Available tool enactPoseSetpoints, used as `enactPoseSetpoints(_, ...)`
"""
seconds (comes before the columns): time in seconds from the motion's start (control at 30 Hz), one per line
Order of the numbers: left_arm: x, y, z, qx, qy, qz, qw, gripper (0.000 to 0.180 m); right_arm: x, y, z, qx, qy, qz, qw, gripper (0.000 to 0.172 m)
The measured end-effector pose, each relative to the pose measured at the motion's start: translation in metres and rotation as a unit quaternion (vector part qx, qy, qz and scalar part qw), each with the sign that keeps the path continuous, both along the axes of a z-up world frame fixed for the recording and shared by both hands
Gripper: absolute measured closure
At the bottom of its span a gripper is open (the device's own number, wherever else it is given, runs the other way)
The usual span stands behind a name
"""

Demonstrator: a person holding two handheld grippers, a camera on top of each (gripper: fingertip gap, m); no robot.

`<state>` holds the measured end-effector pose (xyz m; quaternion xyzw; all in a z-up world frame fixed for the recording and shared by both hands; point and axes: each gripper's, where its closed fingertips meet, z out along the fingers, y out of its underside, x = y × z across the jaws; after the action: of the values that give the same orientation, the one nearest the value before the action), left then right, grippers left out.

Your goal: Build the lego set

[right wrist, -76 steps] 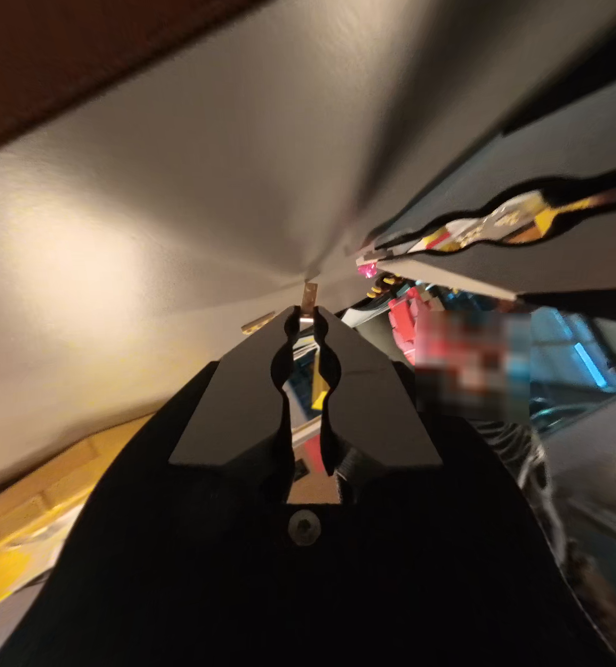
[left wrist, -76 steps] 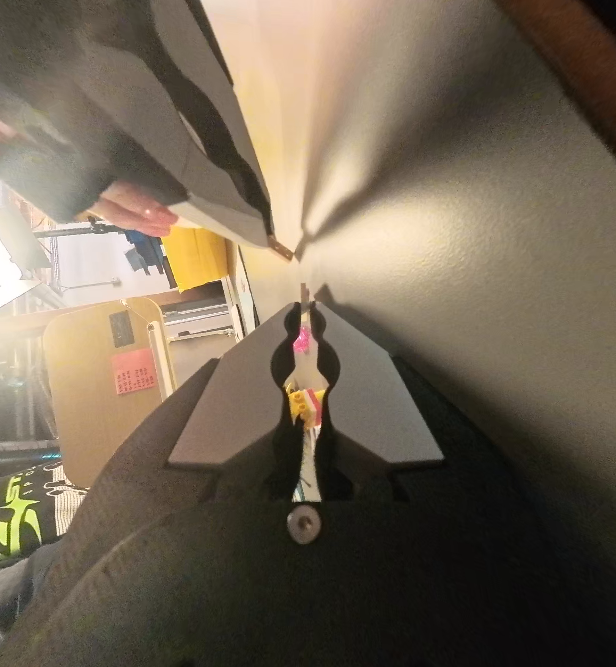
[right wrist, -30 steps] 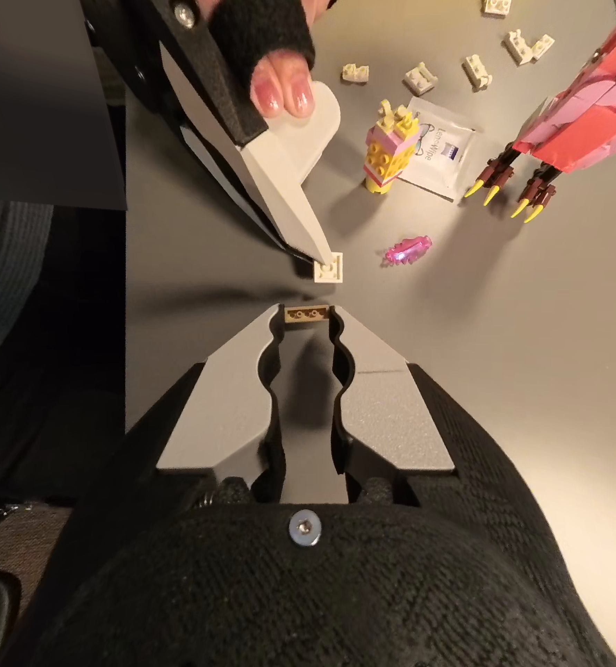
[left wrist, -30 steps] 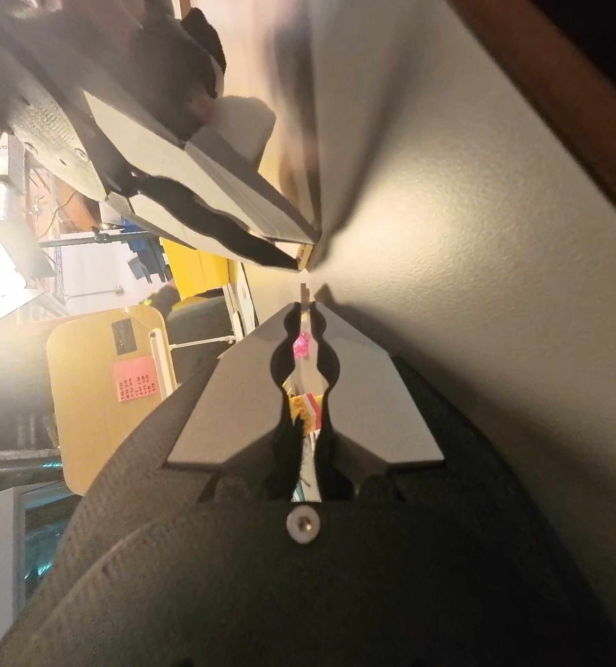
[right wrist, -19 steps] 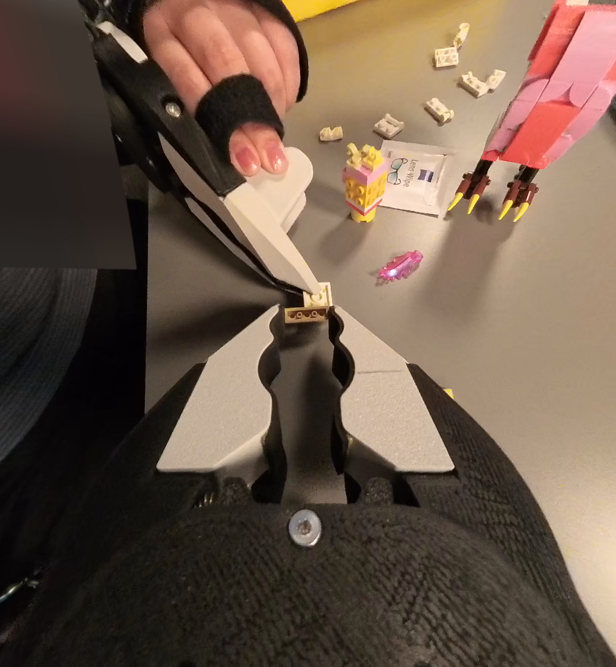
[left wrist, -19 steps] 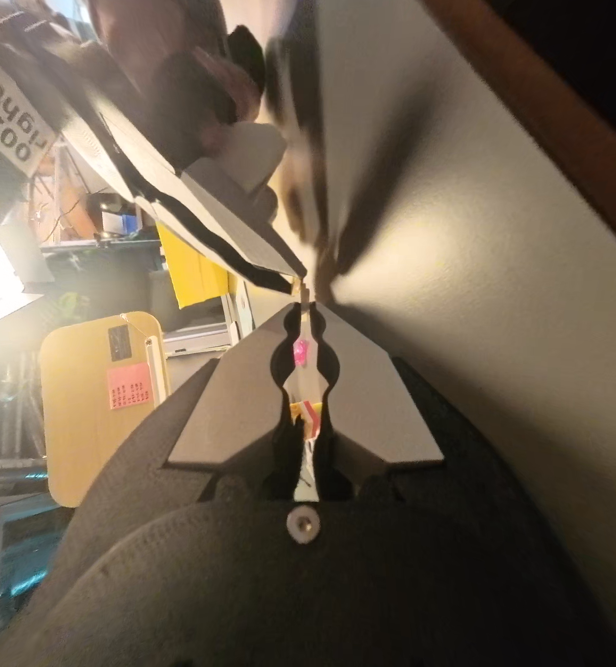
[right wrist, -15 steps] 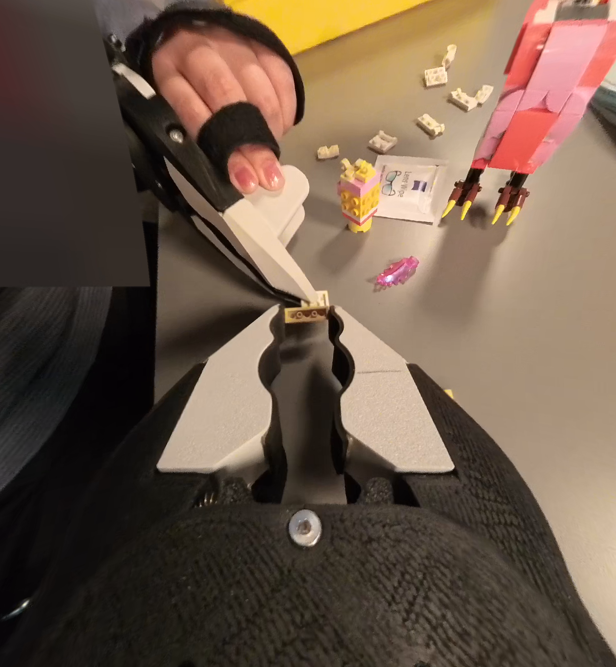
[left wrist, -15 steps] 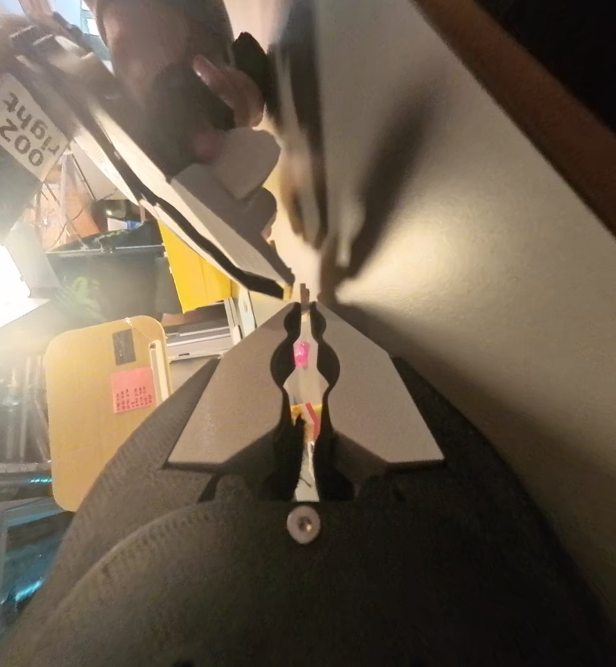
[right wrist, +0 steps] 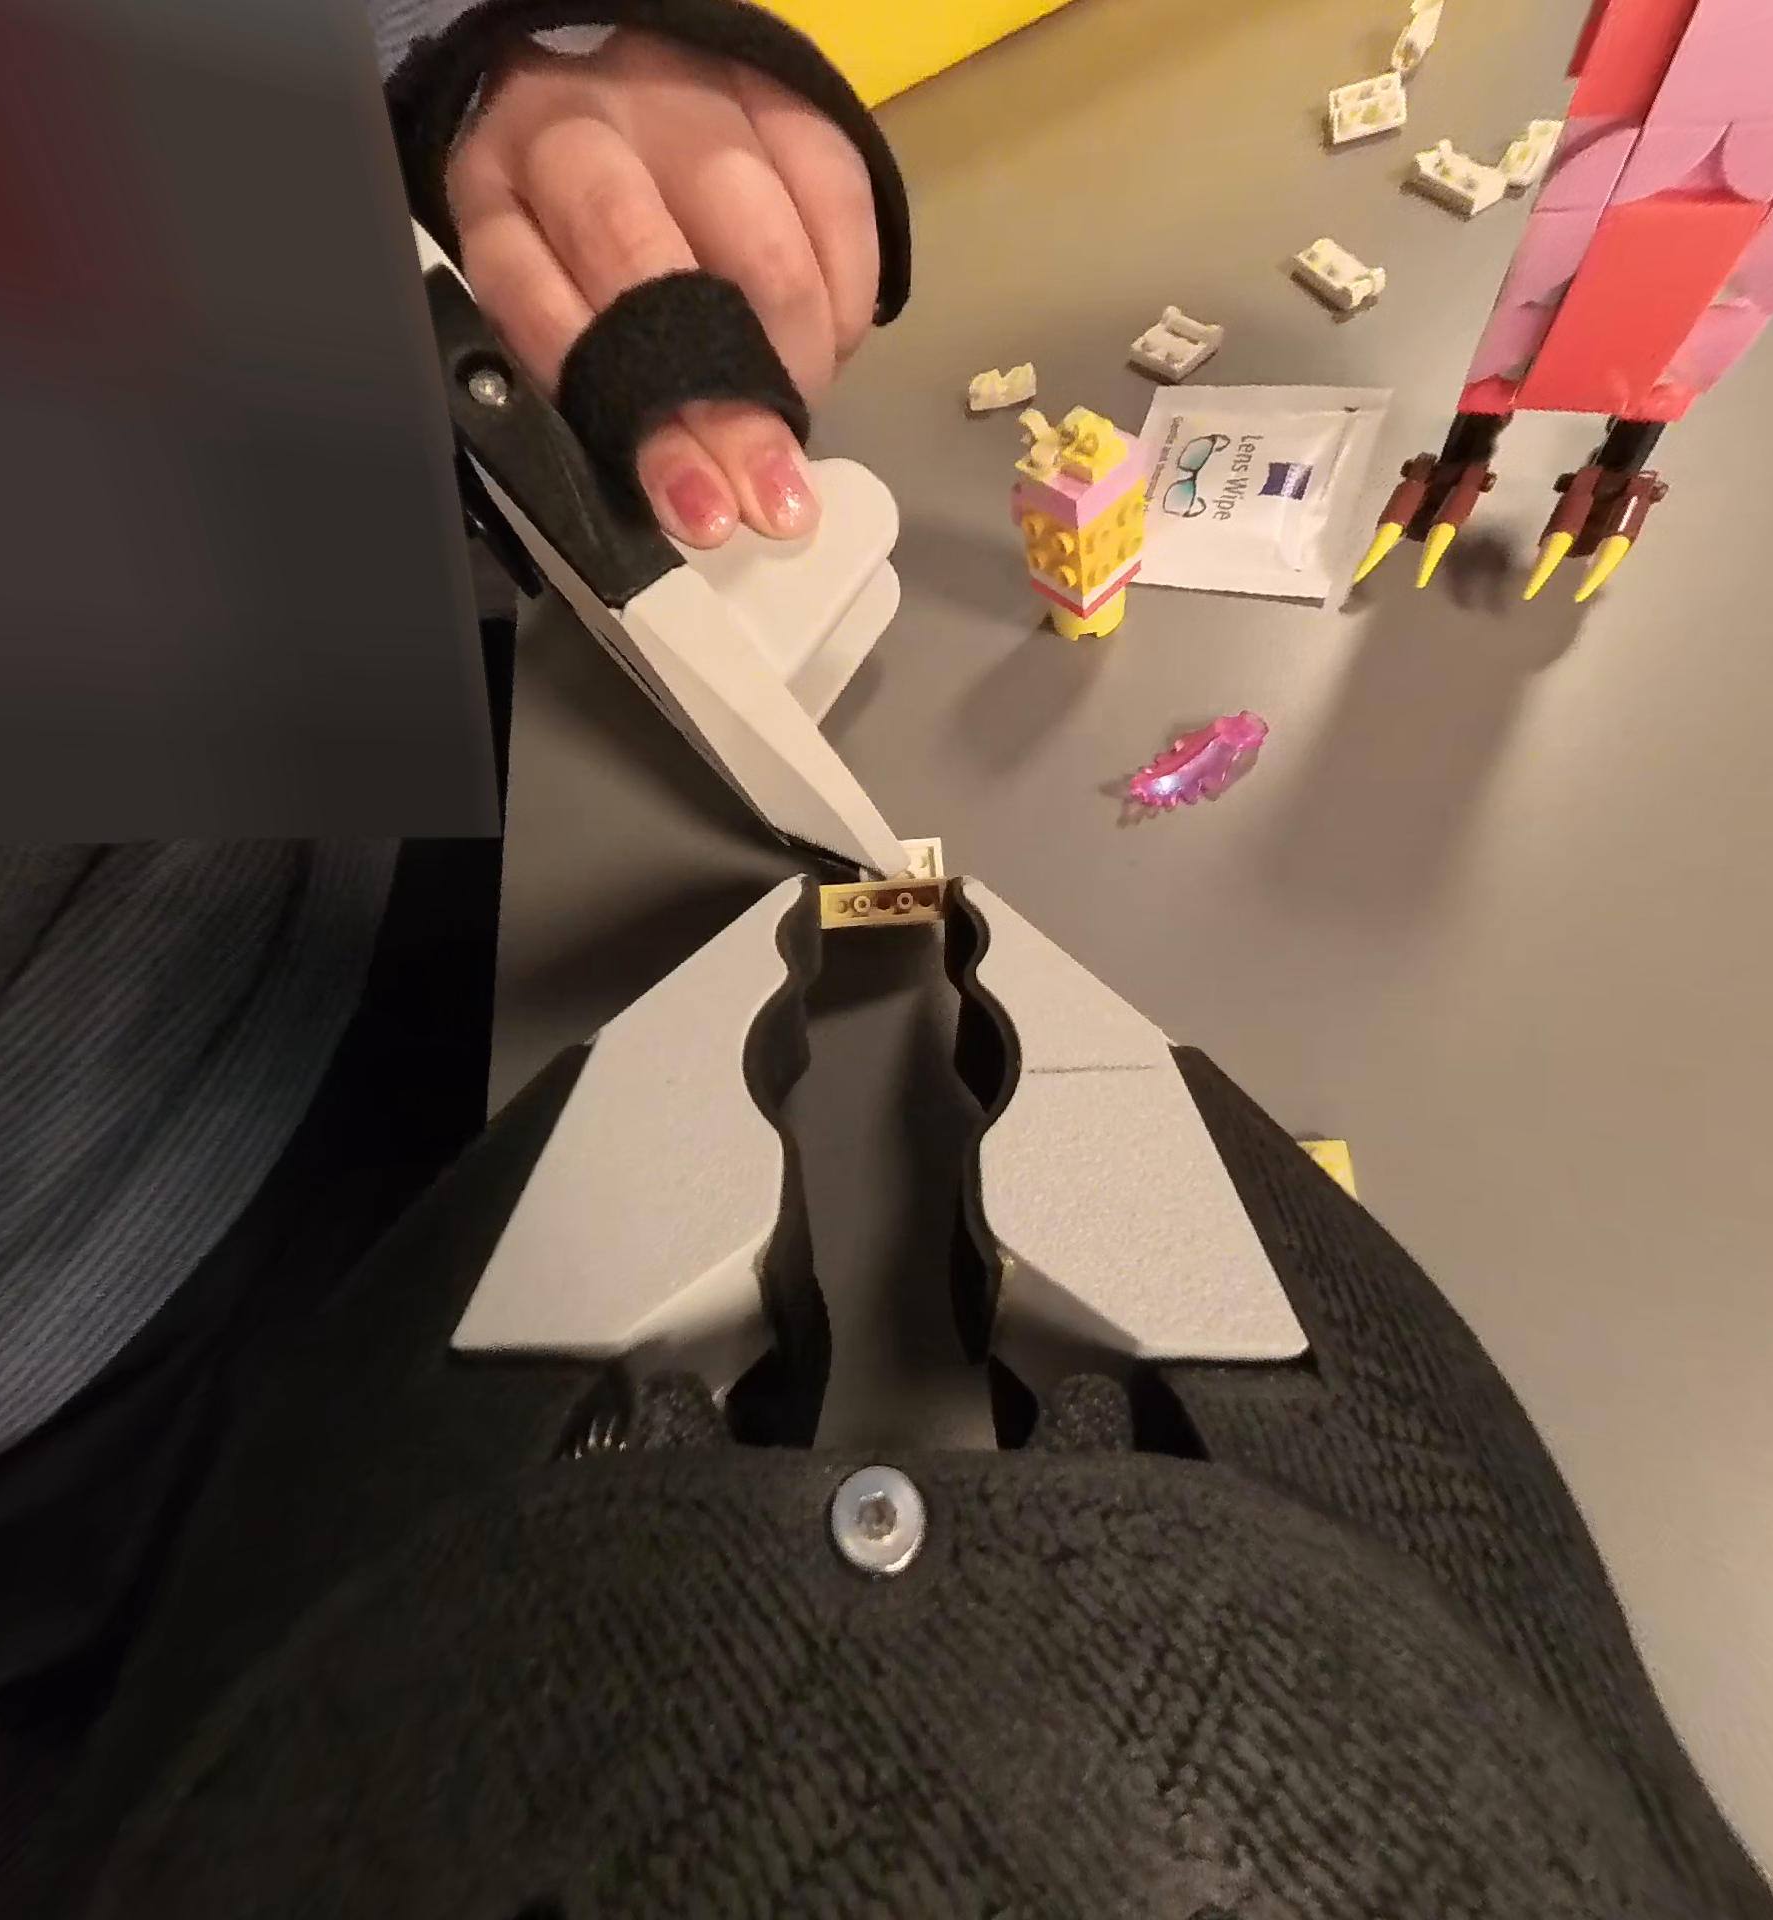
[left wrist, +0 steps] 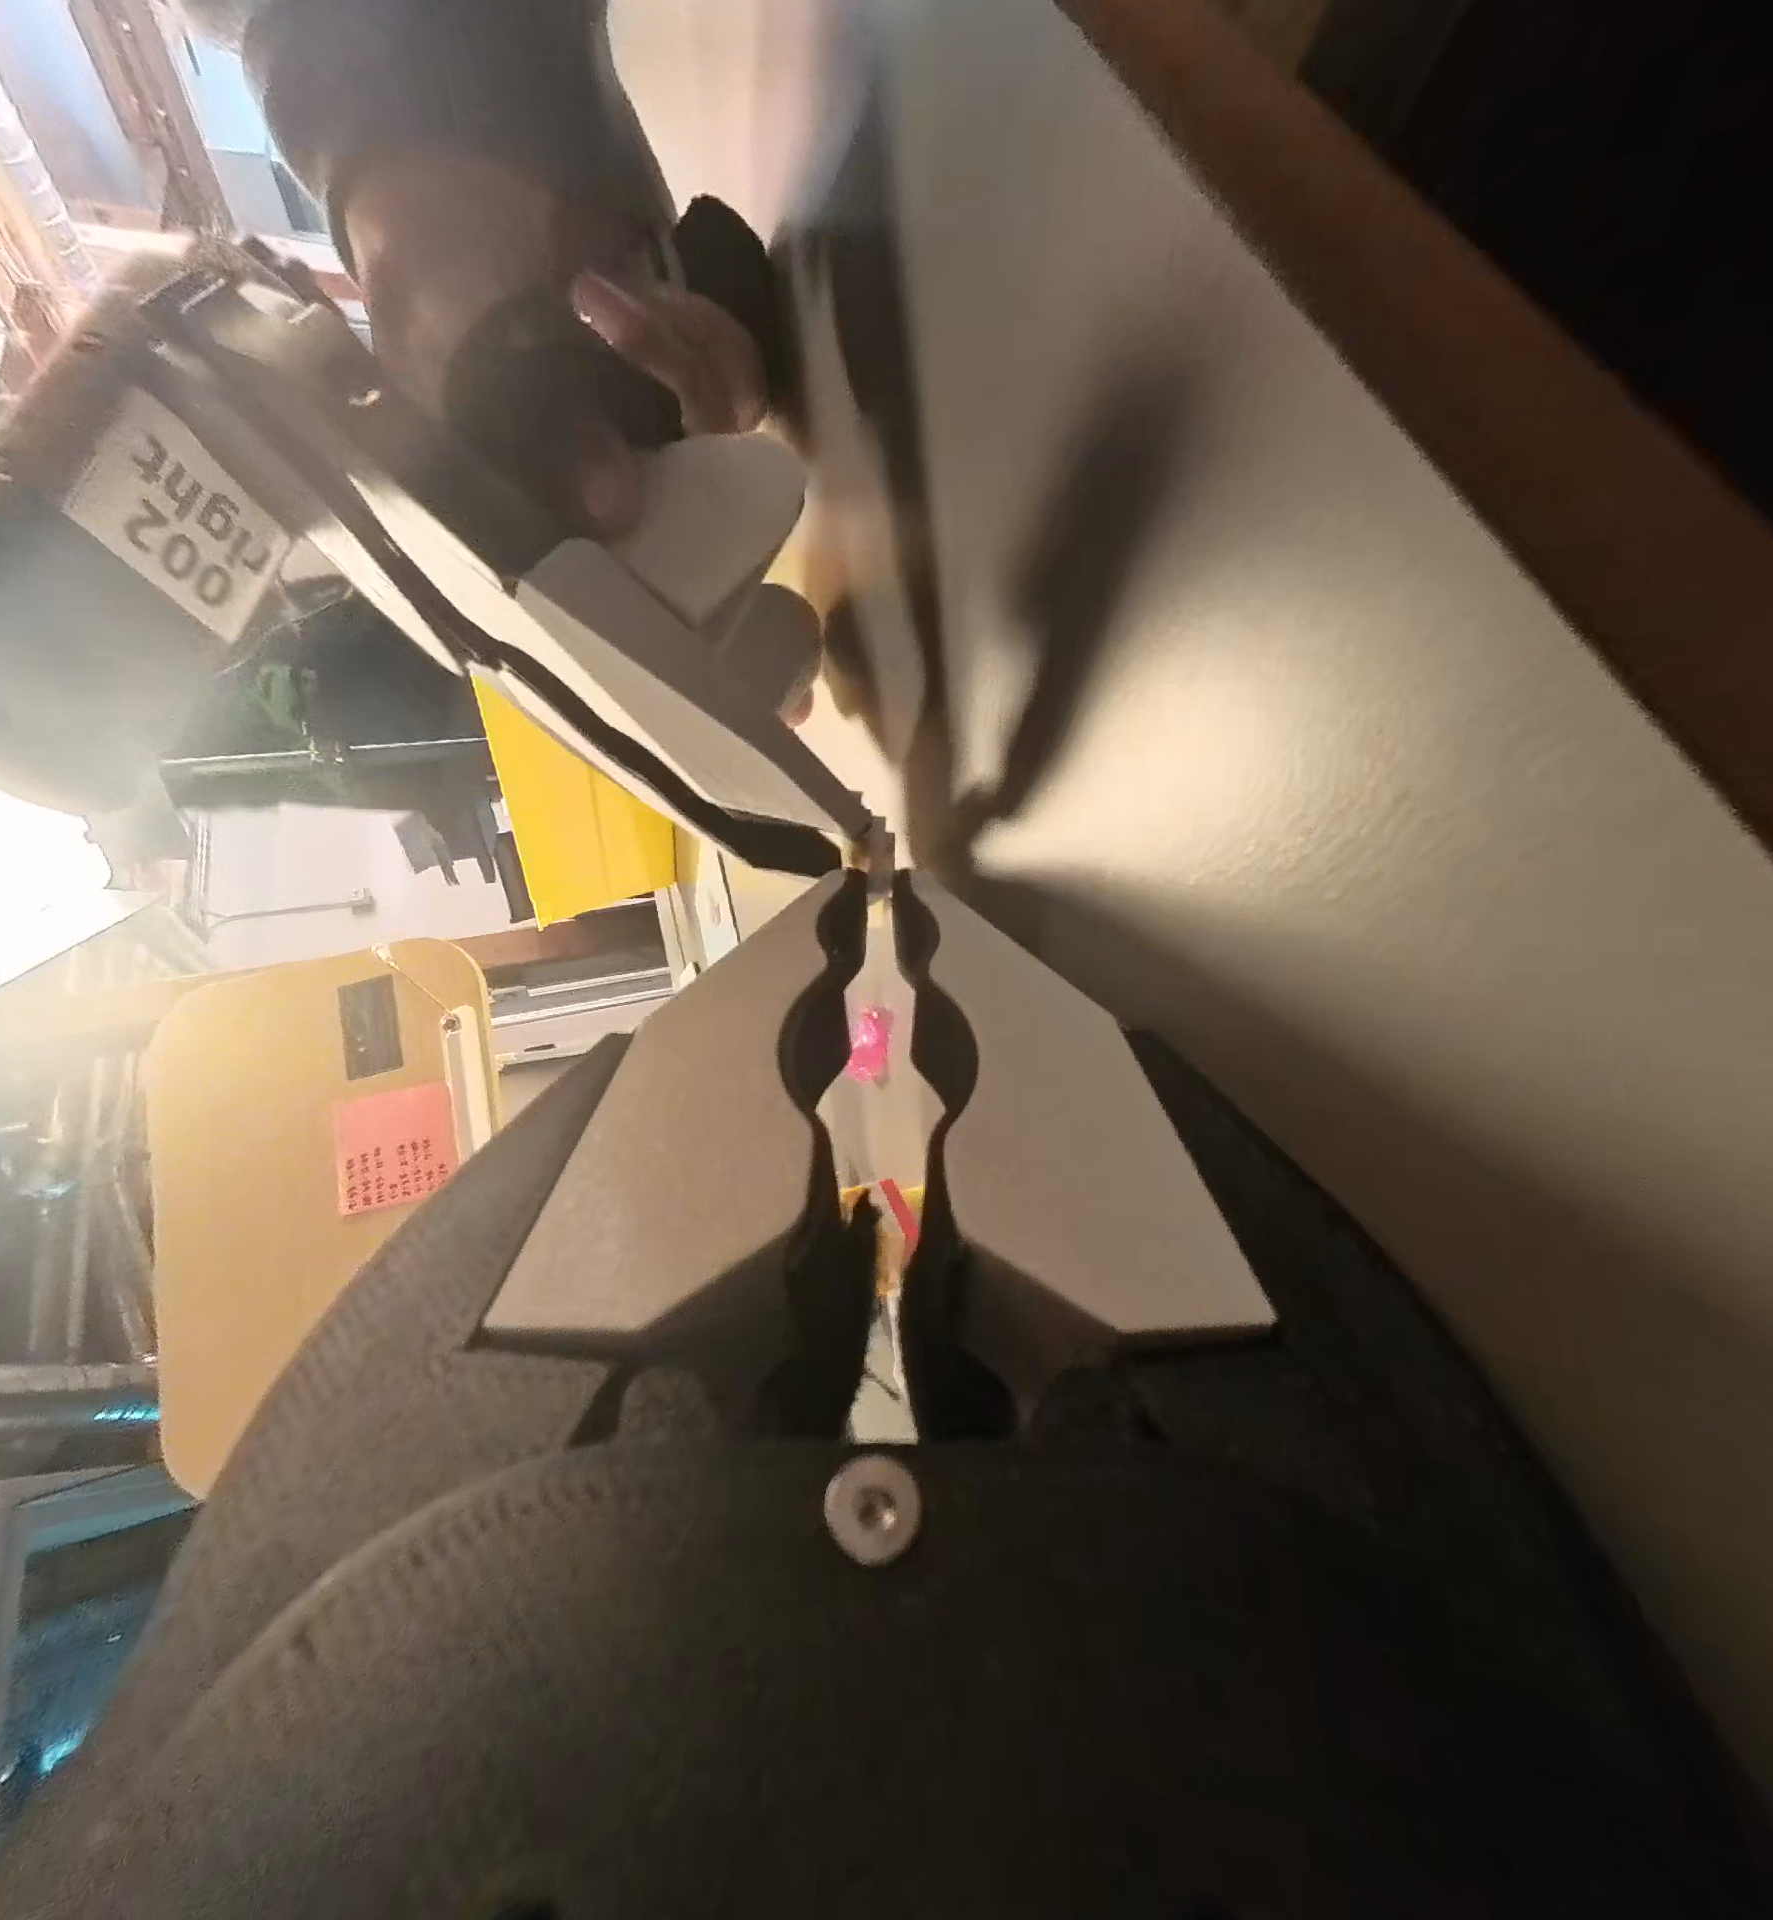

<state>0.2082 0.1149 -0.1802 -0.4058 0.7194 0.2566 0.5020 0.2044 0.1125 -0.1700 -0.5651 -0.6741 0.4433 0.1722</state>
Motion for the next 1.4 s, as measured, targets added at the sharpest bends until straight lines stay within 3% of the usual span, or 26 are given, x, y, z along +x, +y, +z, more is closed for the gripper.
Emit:
enactPoseSetpoints(0.3, -0.001, 0.0, 0.0, -0.002, 0.003, 0.006, 1.0, 0.178, -0.001, 0.0, -0.003, 0.068, -0.019, 0.002, 0.998, 0.149)
enactPoseSetpoints(0.47, 0.0, 0.0, 0.0, 0.002, 0.005, 0.005, 1.0, 0.178, 0.0, 0.0, -0.003, 0.003, -0.049, -0.003, 0.999, 0.15)
enactPoseSetpoints(0.63, 0.0, 0.0, 0.001, 0.002, 0.005, 0.007, 1.0, 0.178, -0.001, 0.0, -0.004, 0.075, -0.056, 0.008, 0.996, 0.15)
enactPoseSetpoints(0.97, 0.001, 0.0, 0.003, 0.007, -0.004, 0.002, 1.0, 0.177, 0.0, 0.0, 0.0, 0.034, -0.025, -0.024, 0.999, 0.149)
enactPoseSetpoints(1.13, 0.0, 0.002, 0.005, 0.011, -0.007, 0.009, 1.0, 0.177, 0.0, 0.0, 0.003, 0.033, -0.002, -0.034, 0.999, 0.124)
enactPoseSetpoints(1.27, -0.001, 0.004, 0.011, -0.034, -0.055, 0.022, 0.998, 0.177, 0.003, 0.004, 0.02, 0.129, 0.067, -0.039, 0.989, 0.118)
enactPoseSetpoints(1.4, 0.0, 0.003, 0.025, -0.115, -0.15, 0.027, 0.982, 0.178, 0.004, 0.001, 0.024, 0.284, 0.082, -0.018, 0.955, 0.125)
